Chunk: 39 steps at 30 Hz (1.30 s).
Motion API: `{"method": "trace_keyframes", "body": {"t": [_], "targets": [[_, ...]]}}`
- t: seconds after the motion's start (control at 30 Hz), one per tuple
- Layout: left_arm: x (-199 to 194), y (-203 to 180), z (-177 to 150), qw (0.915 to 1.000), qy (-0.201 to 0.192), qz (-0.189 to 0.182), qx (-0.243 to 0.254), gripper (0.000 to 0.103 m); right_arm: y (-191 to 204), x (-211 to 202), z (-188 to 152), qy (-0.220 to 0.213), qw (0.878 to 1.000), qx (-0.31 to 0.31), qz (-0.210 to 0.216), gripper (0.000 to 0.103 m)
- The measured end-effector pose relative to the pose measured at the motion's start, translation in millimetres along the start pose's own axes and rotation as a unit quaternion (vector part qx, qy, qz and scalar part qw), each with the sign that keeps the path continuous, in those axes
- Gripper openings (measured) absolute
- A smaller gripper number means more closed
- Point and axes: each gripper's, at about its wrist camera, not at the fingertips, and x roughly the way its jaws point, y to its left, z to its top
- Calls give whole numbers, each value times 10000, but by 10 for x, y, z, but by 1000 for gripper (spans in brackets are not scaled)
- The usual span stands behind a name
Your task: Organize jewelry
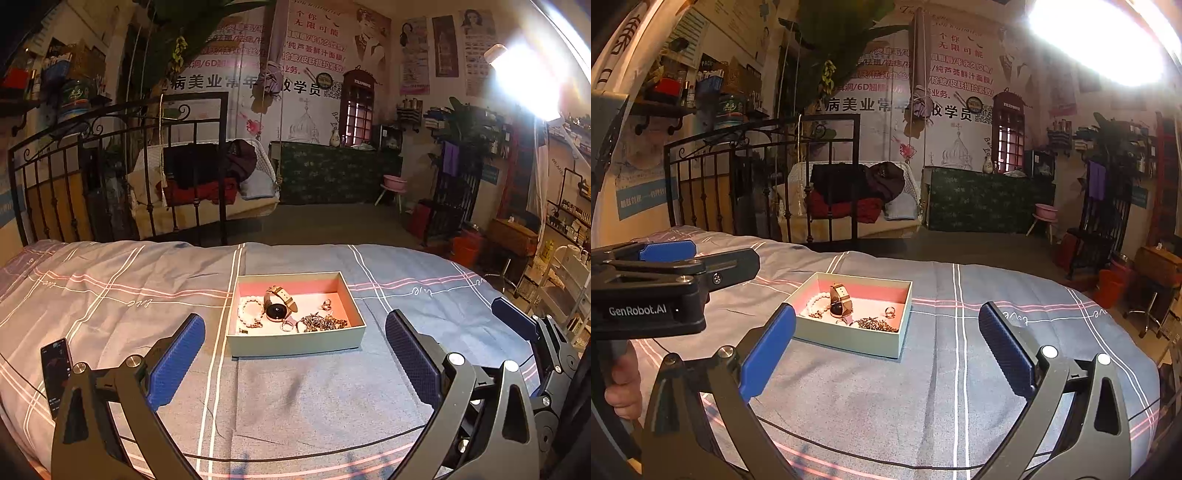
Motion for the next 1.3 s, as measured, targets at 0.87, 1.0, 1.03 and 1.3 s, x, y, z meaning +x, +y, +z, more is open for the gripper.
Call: {"method": "trace_keyframes", "body": {"t": [0.87,1.0,1.03,1.3], "targets": [[-21,-47,-20,9998,-175,90,66,97,15,103,-55,172,9998,-74,-14,98],[-32,-56,-29,9995,-270,153,75,97,8,107,-53,167,9998,-82,-24,98],[-31,-63,-26,9995,-276,163,79,97,6,110,-55,169,9998,-83,-22,98],[-19,-89,-22,9994,-305,162,87,97,5,142,-65,225,9997,-117,3,98]]}}
